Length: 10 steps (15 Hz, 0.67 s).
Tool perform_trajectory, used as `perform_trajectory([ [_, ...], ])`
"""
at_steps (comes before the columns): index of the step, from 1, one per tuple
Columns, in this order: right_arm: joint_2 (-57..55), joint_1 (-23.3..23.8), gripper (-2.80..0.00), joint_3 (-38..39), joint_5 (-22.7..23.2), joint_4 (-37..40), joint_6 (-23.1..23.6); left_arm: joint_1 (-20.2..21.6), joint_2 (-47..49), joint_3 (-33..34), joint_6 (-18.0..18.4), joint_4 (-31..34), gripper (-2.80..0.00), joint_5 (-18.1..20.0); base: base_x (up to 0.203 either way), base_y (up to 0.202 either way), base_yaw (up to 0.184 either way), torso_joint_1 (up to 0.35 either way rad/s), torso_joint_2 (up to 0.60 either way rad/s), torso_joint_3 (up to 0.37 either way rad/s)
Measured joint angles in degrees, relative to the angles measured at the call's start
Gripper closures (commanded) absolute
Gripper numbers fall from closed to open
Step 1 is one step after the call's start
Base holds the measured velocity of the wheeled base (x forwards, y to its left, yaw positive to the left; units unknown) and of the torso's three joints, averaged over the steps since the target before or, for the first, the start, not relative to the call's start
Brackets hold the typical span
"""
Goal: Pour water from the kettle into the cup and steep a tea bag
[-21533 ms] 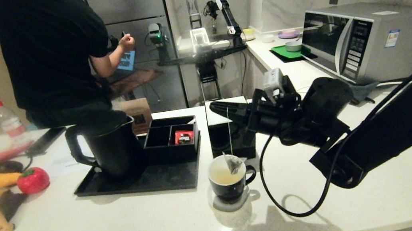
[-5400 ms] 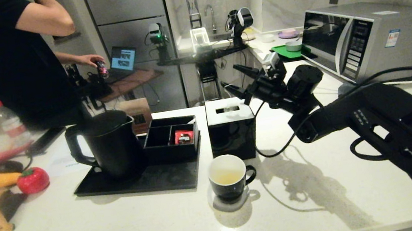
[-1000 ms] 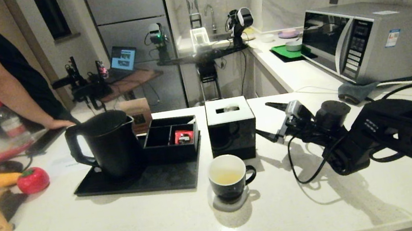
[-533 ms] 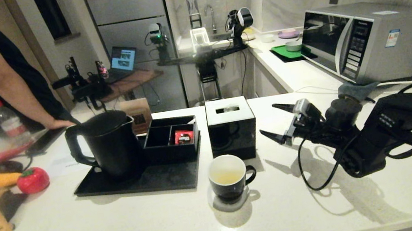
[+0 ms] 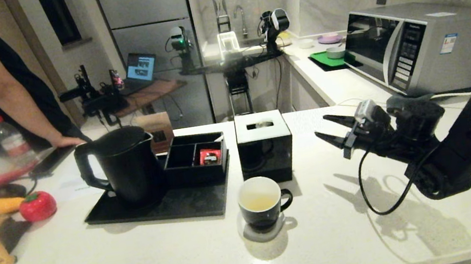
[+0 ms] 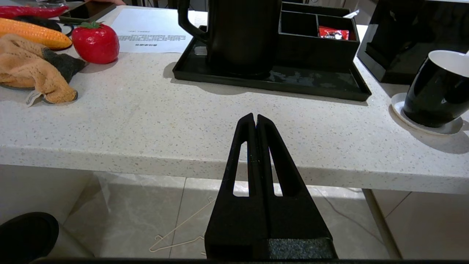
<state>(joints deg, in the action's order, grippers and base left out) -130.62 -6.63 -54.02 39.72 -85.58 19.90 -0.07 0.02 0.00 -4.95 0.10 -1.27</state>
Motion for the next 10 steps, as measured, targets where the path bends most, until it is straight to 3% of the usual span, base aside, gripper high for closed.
perform_trajectory([
  [4,4.31,-0.26,0.0,0.77,-0.06,3.86,-0.88,-0.02,0.0,0.0,-0.01,0.0,0.0,-0.02,0.0,0.0,0.0,0.0,0.0,0.0],
  [10,13.78,-4.08,0.0,-4.25,-6.29,23.84,-1.66,-0.02,0.0,0.0,0.0,0.0,0.0,-0.02,0.0,0.0,0.0,0.0,0.0,0.0],
])
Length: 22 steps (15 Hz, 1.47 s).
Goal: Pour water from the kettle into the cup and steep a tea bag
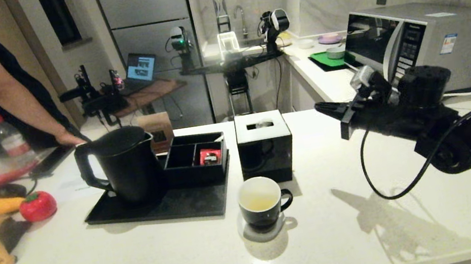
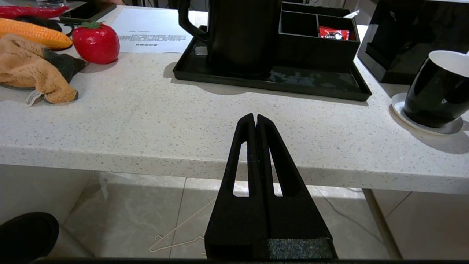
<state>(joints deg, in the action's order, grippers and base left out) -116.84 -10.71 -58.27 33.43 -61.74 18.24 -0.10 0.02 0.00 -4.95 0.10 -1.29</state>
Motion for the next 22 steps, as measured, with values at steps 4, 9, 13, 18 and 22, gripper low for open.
perform_trajectory([
  [4,3.48,-2.21,0.0,-9.7,-1.74,14.63,0.04,0.0,0.0,0.0,0.0,0.0,0.0,0.01,0.0,0.0,0.0,0.0,0.0,0.0],
  [9,5.67,-5.81,0.0,-18.87,-6.39,30.7,0.09,-0.01,0.0,0.0,-0.01,0.0,0.0,-0.02,0.0,0.0,0.0,0.0,0.0,0.0],
  [13,4.11,-8.14,0.0,-25.81,-11.54,36.84,0.06,0.02,0.0,0.0,-0.03,0.0,0.0,0.02,0.0,0.0,0.0,0.0,0.0,0.0],
  [18,0.72,-8.76,0.0,-28.94,-13.83,37.17,-0.46,0.0,0.0,0.0,0.0,0.0,0.0,0.0,0.0,0.0,0.0,0.0,0.0,0.0],
  [22,-3.08,-11.1,0.0,-33.44,-15.32,39.9,-1.15,0.0,0.0,0.0,-0.01,0.0,0.0,0.0,0.0,0.0,0.0,0.0,0.0,0.0],
])
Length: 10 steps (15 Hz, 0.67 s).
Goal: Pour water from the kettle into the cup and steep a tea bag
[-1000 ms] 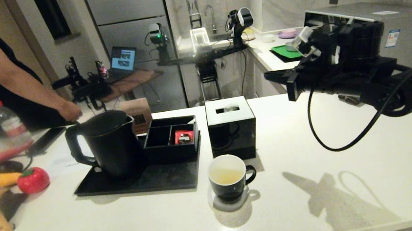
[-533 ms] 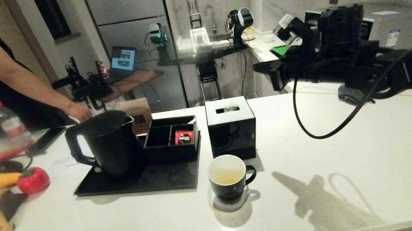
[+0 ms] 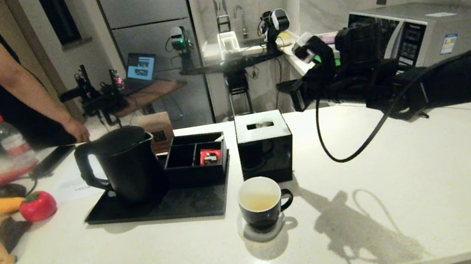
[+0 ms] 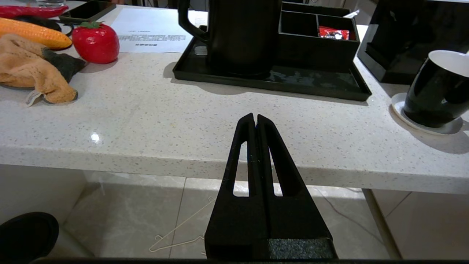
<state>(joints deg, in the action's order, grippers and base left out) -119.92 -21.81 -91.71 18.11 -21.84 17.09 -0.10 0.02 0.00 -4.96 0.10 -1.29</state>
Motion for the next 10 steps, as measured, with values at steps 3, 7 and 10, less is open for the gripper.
perform_trajectory([
  [3,-2.69,-1.85,0.0,-4.0,-2.38,2.98,-2.43,0.0,0.0,0.0,0.0,0.0,0.0,0.0,0.0,0.0,0.0,0.0,0.0,0.0],
  [7,-4.56,-2.94,0.0,-7.03,-3.22,10.08,-3.54,0.02,0.0,0.0,0.01,0.0,0.0,0.02,0.0,0.0,0.0,0.0,0.0,0.0],
  [10,-4.82,-3.33,0.0,-9.5,-4.61,16.77,-7.76,-0.01,0.0,0.0,0.01,0.0,0.0,0.02,0.0,0.0,0.0,0.0,0.0,0.0],
])
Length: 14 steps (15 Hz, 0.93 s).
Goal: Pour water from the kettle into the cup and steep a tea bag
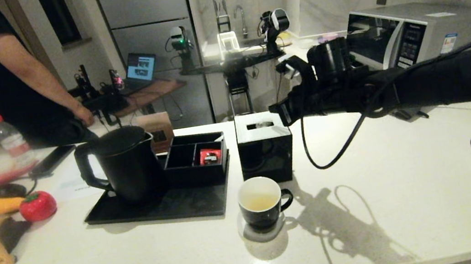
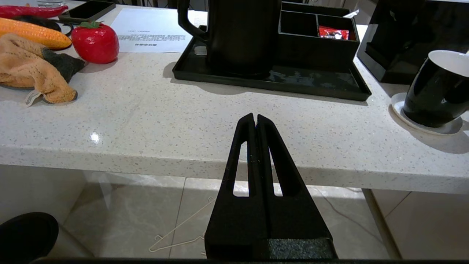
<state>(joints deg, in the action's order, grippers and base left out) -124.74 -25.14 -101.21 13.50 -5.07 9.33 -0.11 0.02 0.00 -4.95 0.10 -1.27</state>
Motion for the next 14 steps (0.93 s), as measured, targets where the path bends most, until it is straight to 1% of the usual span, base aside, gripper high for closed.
perform_trajectory([
  [2,-0.4,-0.3,0.0,-3.08,-1.21,4.21,-3.16,0.01,0.0,0.0,0.0,0.0,0.0,-0.02,0.0,0.0,0.0,0.0,0.0,0.0],
  [4,-1.26,-0.51,0.0,-5.73,-1.73,6.72,-3.58,0.01,0.0,0.0,0.0,0.0,0.0,-0.04,0.0,0.0,0.0,0.0,0.0,0.0],
  [7,-3.09,-0.85,0.0,-8.71,-3.29,6.85,-3.58,0.04,0.0,0.0,0.0,0.0,0.0,-0.02,0.0,0.0,0.0,0.0,0.0,0.0],
  [11,-5.61,-1.18,0.0,-10.03,-5.71,6.17,-3.29,0.01,0.0,0.0,-0.01,0.0,0.0,0.0,0.0,0.0,0.0,0.0,0.0,0.0],
  [14,-7.0,-1.48,0.0,-10.26,-5.93,5.91,-3.09,0.04,0.0,0.0,-0.03,0.0,0.0,-0.02,0.0,0.0,0.0,0.0,0.0,0.0],
])
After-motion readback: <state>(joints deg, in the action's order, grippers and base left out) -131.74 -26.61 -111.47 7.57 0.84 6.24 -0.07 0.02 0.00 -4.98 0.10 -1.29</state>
